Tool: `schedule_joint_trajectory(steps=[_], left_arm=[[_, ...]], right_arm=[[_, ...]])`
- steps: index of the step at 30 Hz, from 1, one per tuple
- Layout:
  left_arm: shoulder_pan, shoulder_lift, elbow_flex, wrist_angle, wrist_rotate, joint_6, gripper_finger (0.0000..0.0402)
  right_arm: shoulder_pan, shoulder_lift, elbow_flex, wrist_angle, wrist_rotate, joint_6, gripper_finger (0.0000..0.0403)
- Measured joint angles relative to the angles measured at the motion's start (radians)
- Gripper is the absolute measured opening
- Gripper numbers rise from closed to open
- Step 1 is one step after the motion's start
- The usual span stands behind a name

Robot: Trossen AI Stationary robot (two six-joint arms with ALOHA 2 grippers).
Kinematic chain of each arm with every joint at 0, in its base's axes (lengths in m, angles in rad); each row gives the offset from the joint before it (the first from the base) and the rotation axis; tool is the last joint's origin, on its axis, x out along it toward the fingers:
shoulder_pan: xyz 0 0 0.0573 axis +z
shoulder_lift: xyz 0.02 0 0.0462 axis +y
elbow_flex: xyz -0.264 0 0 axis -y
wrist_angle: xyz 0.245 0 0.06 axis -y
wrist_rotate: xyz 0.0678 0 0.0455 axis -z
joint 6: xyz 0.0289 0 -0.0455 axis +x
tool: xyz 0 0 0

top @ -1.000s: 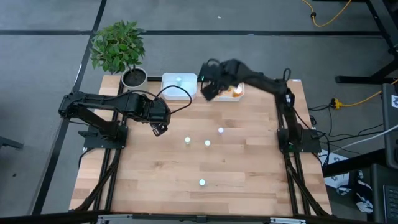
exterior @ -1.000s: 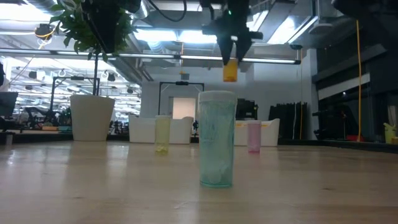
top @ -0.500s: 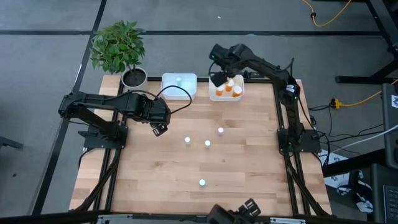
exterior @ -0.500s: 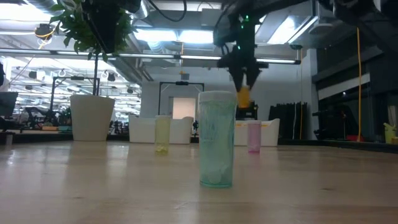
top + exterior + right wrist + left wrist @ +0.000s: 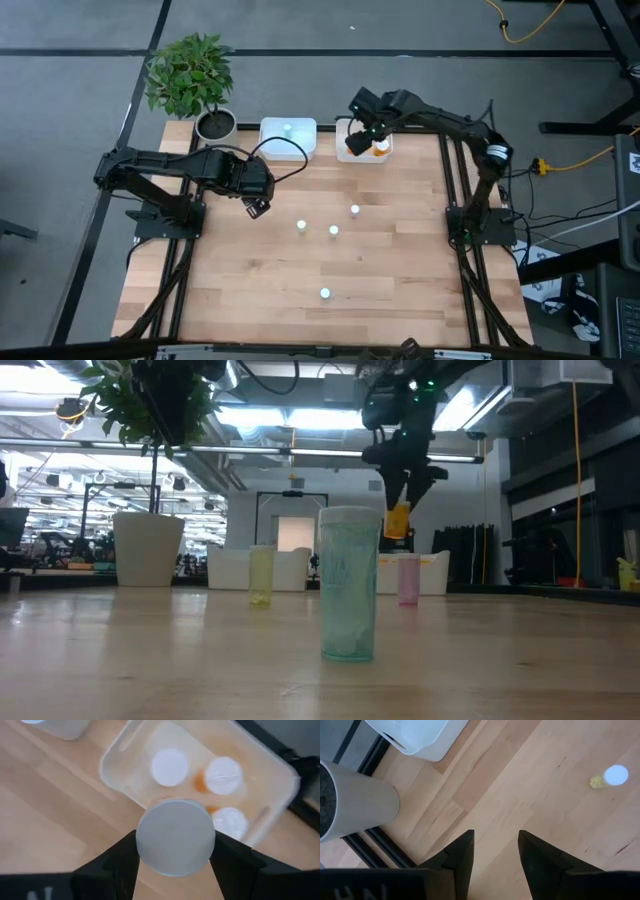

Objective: Pick and place medicine bottles into bin by pill shape (circle, oval)
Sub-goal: Put the orange capsule bottle into the right white bin

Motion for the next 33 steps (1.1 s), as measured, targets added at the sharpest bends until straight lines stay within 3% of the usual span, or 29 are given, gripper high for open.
schedule_joint_trajectory(steps=[5,13,33], left_arm=[[0.0,0.0,0.0,0.001,0.0,-0.001,0.0147],[0.0,0.0,0.0,0.032,-0.003,-0.002,0.0147],[0.0,0.0,0.0,0.047,-0.004,-0.028,0.0147]], right_arm=[[-0.004,-0.089,-0.15,0.094,-0.003,0.019,0.0212],[-0.03,-0.09,-0.253,0.189,-0.002,-0.006,0.0212],[-0.082,-0.017,-0.288,0.33,-0.022,-0.04,0.0212]])
